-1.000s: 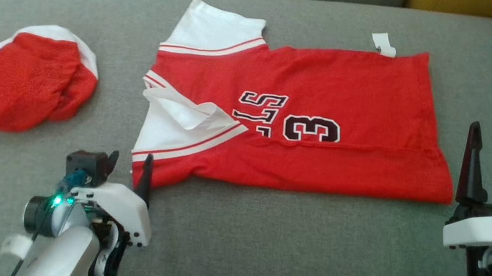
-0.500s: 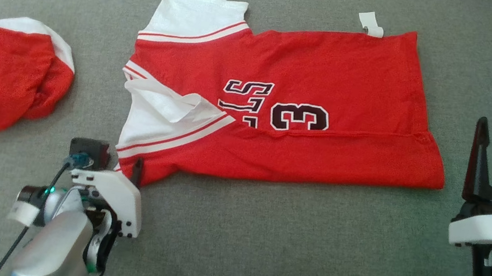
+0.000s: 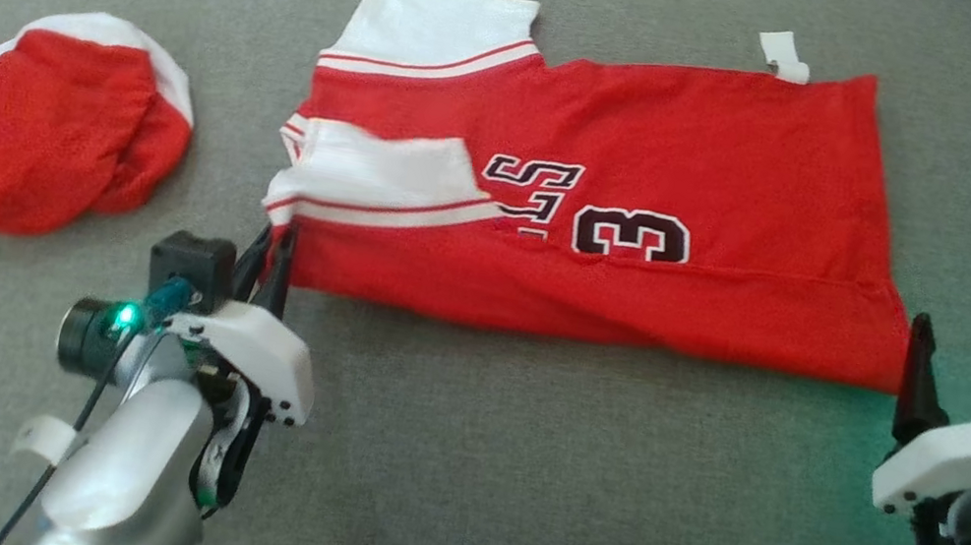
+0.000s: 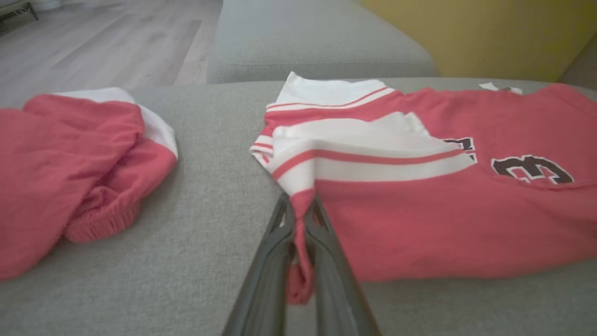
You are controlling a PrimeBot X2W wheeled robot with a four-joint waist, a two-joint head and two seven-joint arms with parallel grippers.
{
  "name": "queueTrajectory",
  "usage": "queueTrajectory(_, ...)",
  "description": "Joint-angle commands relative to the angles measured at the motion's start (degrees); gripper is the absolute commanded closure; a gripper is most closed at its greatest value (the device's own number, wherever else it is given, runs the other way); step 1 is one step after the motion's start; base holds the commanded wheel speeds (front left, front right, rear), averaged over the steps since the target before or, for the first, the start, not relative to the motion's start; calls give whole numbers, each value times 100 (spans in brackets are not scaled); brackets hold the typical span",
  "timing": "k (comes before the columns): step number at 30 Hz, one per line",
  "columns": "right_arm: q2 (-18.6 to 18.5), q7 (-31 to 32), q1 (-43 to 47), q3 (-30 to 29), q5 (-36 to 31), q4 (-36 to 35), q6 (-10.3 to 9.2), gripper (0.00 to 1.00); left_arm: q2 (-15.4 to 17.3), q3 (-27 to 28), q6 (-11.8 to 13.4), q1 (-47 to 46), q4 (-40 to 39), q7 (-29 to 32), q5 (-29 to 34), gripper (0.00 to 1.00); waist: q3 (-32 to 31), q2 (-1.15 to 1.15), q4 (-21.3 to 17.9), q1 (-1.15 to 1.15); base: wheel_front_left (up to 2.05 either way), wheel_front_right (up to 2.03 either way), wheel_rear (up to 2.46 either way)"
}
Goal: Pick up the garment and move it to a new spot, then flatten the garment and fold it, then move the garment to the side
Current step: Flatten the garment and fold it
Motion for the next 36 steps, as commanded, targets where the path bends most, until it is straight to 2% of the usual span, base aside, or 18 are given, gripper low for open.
queueTrajectory(1, 7, 76, -329, 100, 15, -59, 19, 0, 150, 158, 44, -279, -245, -79, 64, 100, 30, 0, 63, 0, 0, 0, 0)
queueTrajectory(4, 22, 250, -490, 55, -213, 353, 19, 0, 154, 61, 28, -266, -474, -41, 111, 100, 83, 0, 144, 0, 0, 0, 0)
queueTrajectory(11, 66, 439, -968, -480, -668, 1238, 19, 0, 205, -116, 41, -215, -866, 124, 200, 100, 249, 0, 270, 0, 0, 0, 0)
queueTrajectory(22, 104, 725, -1391, -448, -509, 2049, 19, 0, 327, -127, 128, -227, -1140, 212, 212, 100, 471, 0, 309, 0, 0, 0, 0)
queueTrajectory(23, 106, 772, -1412, -411, -430, 2107, 19, 32, 339, -122, 136, -234, -1153, 217, 209, 100, 481, 0, 306, 0, 0, 0, 0)
queueTrajectory(24, 107, 794, -1430, -387, -370, 2147, 19, 100, 351, -117, 145, -240, -1163, 220, 206, 100, 485, 0, 301, 0, 0, 0, 0)
queueTrajectory(28, 60, 813, -1451, -337, -231, 2236, 19, 100, 410, -105, 193, -239, -1161, 230, 214, 100, 436, 0, 263, 0, 0, 0, 0)
queueTrajectory(36, -293, 886, -1256, -223, 56, 2165, 19, 100, 578, -123, 233, 3, -1089, 291, 175, 100, 11, 0, 191, 0, 0, 0, 0)
